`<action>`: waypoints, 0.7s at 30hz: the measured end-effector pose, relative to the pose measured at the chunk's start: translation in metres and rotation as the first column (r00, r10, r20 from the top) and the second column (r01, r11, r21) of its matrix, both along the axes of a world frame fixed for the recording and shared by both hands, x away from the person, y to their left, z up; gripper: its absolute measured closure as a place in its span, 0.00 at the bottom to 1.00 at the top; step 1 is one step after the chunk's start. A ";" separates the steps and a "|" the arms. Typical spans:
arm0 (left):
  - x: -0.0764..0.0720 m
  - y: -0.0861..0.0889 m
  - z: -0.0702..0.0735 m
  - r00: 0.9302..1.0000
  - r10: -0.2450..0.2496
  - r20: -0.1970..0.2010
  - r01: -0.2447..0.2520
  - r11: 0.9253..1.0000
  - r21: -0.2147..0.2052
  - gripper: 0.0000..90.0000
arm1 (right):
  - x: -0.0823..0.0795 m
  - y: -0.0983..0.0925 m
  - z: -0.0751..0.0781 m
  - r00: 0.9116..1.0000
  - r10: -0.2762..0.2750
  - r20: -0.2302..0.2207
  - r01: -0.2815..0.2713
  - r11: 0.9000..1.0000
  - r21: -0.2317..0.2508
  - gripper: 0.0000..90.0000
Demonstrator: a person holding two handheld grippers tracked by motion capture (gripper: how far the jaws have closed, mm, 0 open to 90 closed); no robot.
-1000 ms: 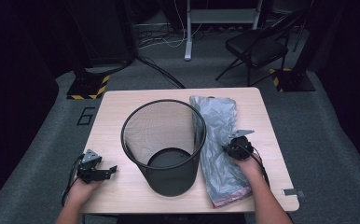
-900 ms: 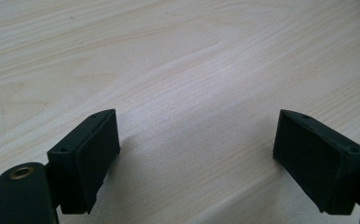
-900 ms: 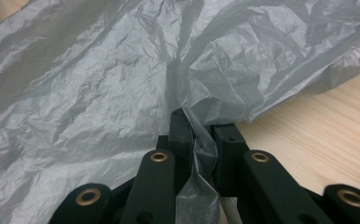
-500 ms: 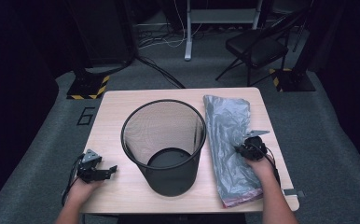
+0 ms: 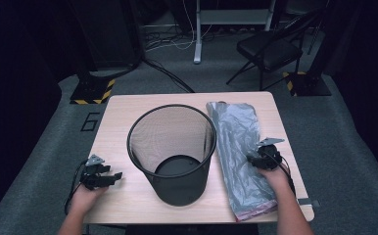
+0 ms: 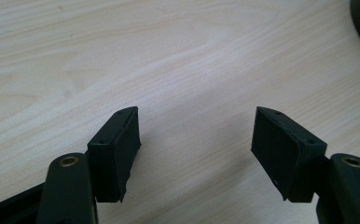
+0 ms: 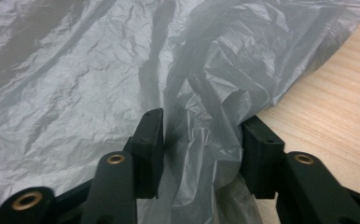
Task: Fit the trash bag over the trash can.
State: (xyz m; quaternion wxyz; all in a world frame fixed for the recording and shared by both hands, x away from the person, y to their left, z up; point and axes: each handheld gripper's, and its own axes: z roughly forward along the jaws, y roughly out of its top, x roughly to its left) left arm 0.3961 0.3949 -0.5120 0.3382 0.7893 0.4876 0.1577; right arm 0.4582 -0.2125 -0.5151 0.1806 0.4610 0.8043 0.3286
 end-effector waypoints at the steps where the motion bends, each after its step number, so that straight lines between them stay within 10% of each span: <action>1: 0.000 -0.001 0.003 1.000 0.003 0.006 -0.003 1.000 -0.001 0.36 | 0.000 0.000 0.000 1.000 -0.002 0.001 0.002 1.000 0.000 0.59; 13: -0.019 -0.042 0.082 0.983 -0.096 0.155 0.099 0.995 -0.012 0.32 | 0.000 0.001 0.000 1.000 -0.020 -0.001 0.020 1.000 0.000 0.57; 21: -0.020 -0.060 0.113 0.971 -0.146 0.188 0.172 0.977 -0.129 0.34 | 0.001 0.001 0.000 1.000 -0.024 -0.003 0.024 1.000 0.002 0.56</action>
